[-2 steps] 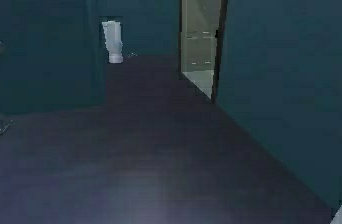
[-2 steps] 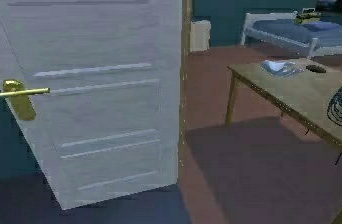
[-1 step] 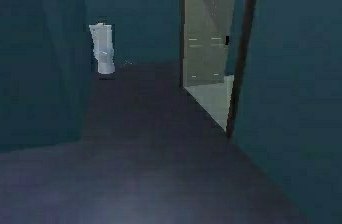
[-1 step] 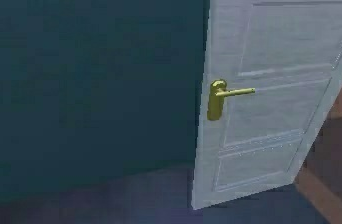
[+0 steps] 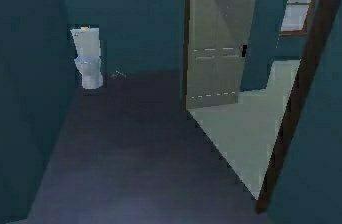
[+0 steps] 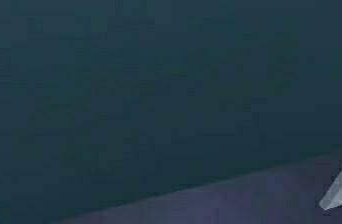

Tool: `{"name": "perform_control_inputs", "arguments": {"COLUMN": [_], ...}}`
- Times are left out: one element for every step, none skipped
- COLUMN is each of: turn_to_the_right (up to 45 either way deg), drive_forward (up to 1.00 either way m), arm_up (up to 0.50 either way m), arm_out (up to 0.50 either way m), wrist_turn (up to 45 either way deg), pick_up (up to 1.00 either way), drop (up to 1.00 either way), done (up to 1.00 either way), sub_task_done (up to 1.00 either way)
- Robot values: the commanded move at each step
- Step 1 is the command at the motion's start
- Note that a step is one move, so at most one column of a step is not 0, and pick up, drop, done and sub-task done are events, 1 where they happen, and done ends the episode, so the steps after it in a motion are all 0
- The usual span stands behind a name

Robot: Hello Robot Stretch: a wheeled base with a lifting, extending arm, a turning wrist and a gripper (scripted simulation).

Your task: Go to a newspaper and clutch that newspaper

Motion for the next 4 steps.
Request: {"name": "perform_control_inputs", "arguments": {"turn_to_the_right": [0.0,-12.0,0.0,45.0], "drive_forward": [1.0,0.0,0.2,0.0], "arm_up": [0.0,0.0,0.0,0.0], "arm_out": [0.0,0.0,0.0,0.0], "wrist_turn": [0.0,0.0,0.0,0.0], "pick_up": [0.0,0.0,0.0,0.0], "drop": [0.0,0.0,0.0,0.0], "done": [0.0,0.0,0.0,0.0], "sub_task_done": [0.0,0.0,0.0,0.0]}}
